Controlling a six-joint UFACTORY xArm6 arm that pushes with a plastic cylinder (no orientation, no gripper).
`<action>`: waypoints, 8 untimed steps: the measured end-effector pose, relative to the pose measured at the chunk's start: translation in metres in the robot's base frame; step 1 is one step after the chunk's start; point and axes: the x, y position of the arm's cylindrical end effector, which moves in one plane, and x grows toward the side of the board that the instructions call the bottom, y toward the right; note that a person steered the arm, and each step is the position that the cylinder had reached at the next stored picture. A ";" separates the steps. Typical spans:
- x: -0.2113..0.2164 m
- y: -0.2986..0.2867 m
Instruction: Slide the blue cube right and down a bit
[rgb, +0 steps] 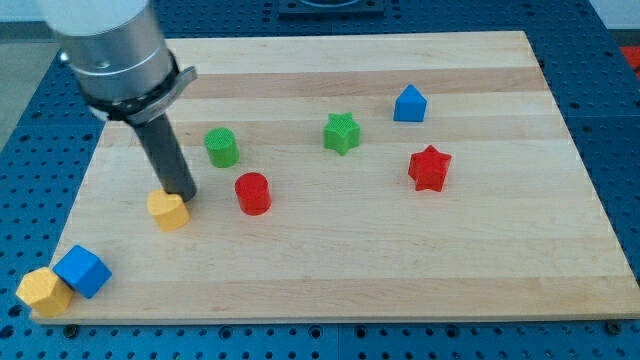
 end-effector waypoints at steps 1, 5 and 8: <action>0.008 -0.010; 0.062 -0.104; 0.067 -0.095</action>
